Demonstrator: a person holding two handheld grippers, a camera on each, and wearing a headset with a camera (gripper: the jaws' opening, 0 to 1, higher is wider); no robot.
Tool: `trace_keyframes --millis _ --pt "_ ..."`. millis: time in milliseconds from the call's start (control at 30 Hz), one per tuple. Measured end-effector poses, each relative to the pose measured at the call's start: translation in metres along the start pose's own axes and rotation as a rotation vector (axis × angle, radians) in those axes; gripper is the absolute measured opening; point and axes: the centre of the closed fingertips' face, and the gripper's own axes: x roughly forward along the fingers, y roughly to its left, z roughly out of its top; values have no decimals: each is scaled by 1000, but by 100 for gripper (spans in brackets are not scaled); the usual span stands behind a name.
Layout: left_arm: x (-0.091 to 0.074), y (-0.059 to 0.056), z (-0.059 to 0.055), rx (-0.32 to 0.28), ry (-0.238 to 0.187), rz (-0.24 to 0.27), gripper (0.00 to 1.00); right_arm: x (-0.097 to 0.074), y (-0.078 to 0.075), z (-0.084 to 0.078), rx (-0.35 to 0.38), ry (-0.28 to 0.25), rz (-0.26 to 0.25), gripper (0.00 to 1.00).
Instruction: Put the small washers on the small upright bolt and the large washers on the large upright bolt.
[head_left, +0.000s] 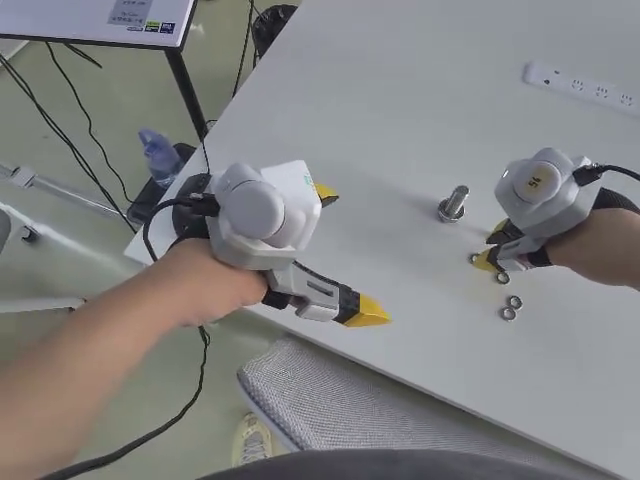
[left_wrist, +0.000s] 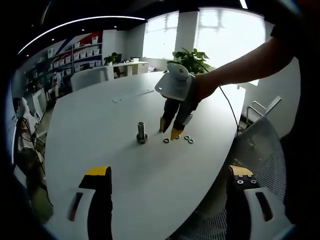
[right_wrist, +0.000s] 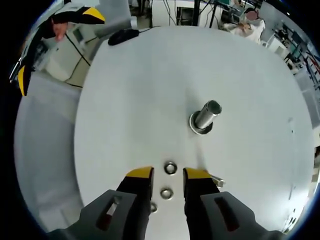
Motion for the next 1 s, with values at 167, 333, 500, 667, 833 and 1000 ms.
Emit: trace_keyframes --millis 167,333,500,667,833,1000 --pt "-1 -1 -2 -1 7 -1 94 6 0 -3 -1 6 -4 24" --pt "-2 -3 -1 -6 -1 1 94 12 -2 -7 12 20 -16 24" --pt "-3 -4 -2 -7 0 0 93 14 -4 -10 16 33 -24 22" --pt "-4 -4 -1 -6 0 -1 93 14 -6 -10 14 37 -34 20" --pt "-2 -5 -1 -9 -1 -4 92 15 -6 -9 9 41 -39 20" --pt "0 -6 0 -10 -1 -9 91 15 -6 -8 2 42 -39 17"
